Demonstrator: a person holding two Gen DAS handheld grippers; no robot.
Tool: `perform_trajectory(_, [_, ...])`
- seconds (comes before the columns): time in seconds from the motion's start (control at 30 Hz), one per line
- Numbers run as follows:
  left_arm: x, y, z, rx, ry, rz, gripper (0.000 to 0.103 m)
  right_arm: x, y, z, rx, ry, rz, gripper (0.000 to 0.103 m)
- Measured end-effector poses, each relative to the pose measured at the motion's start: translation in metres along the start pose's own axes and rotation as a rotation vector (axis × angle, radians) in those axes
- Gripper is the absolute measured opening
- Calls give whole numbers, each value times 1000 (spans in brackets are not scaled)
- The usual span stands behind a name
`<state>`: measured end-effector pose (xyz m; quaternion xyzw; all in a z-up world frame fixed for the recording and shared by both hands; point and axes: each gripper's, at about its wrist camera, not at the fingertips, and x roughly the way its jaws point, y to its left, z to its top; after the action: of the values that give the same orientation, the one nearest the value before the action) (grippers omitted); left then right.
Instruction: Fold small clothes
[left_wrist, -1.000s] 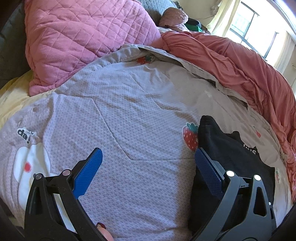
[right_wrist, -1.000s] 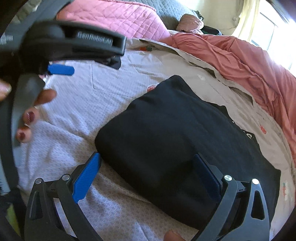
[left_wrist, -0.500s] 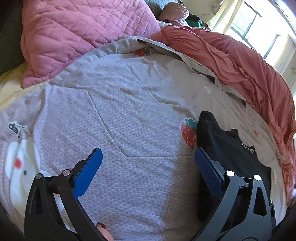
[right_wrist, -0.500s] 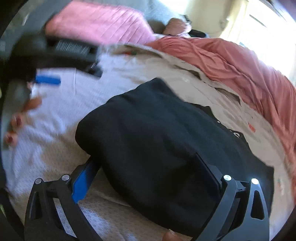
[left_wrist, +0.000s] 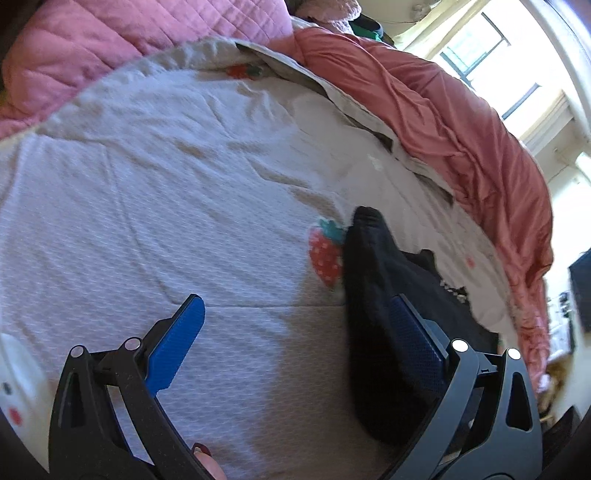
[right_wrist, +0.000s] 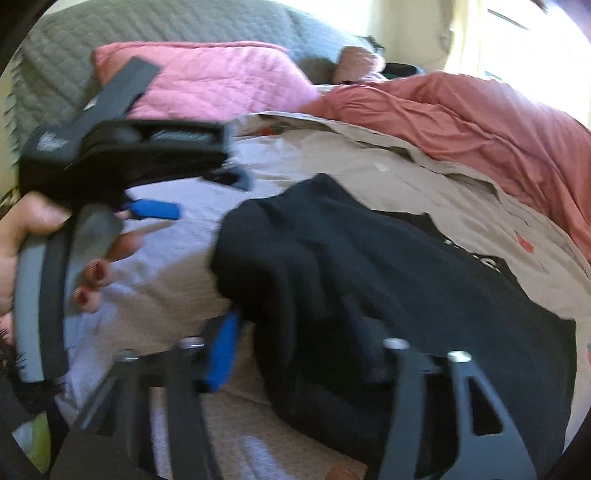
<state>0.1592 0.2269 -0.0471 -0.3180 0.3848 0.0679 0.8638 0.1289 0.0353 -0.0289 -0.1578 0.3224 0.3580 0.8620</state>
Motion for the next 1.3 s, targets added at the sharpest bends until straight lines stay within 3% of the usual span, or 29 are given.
perform_trajectory(0.03, [1,0,0,-10,5,-26,93,-1,3,0,-10,2,18,18])
perform_trajectory(0.17, [6,0,0,-34,21,-79,93,-2,2,-2,18,12,67,15])
perform_trajectory(0.33, [23,-3,0,-96,85,-210,93,-5,-10,-3,106,14,133,14])
perform_trajectory(0.5, [42,-25,0,-40,131,-212,91,-10,-13,-5,119,-3,145,13])
perform_trajectory(0.57, [51,-38,-1,4,157,-203,69,-13,-16,-6,128,-7,150,13])
perform_trajectory(0.63, [59,-46,-2,38,183,-194,53,-15,-19,-7,135,-11,152,13])
perform_trajectory(0.83, [59,-61,-11,115,192,-186,23,-17,-21,-10,143,-13,155,13])
perform_trajectory(0.97, [47,-72,-12,128,153,-182,16,-25,-25,-10,147,-36,149,13])
perform_trajectory(1.3, [17,-145,-23,200,72,-130,14,-74,-66,-20,233,-145,123,13])
